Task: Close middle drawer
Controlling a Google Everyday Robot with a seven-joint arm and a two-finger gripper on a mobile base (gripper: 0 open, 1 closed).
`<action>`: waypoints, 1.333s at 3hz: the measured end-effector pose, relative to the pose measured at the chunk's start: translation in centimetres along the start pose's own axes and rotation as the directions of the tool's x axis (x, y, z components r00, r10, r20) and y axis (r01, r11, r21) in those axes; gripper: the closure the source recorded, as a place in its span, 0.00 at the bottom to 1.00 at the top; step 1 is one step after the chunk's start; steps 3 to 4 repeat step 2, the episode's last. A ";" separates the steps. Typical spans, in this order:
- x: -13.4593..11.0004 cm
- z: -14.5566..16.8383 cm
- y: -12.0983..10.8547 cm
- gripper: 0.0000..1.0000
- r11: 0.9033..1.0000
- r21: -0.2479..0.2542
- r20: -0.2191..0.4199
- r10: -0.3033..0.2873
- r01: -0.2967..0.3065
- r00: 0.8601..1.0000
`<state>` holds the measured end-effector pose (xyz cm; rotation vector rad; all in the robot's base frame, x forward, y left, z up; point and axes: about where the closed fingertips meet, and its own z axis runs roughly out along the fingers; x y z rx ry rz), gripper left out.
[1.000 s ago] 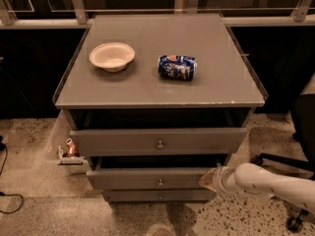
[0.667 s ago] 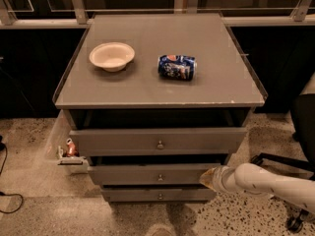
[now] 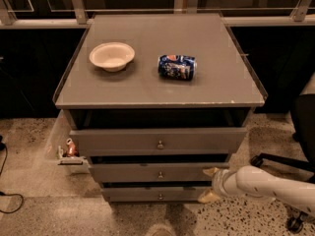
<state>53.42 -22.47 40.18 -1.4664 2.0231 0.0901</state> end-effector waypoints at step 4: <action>-0.3 -2.2 3.5 0.00 0.999 -0.044 0.020 0.010 -0.009 1.000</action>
Offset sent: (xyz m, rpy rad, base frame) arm -0.0292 0.0061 0.0080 0.0226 0.0233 0.0185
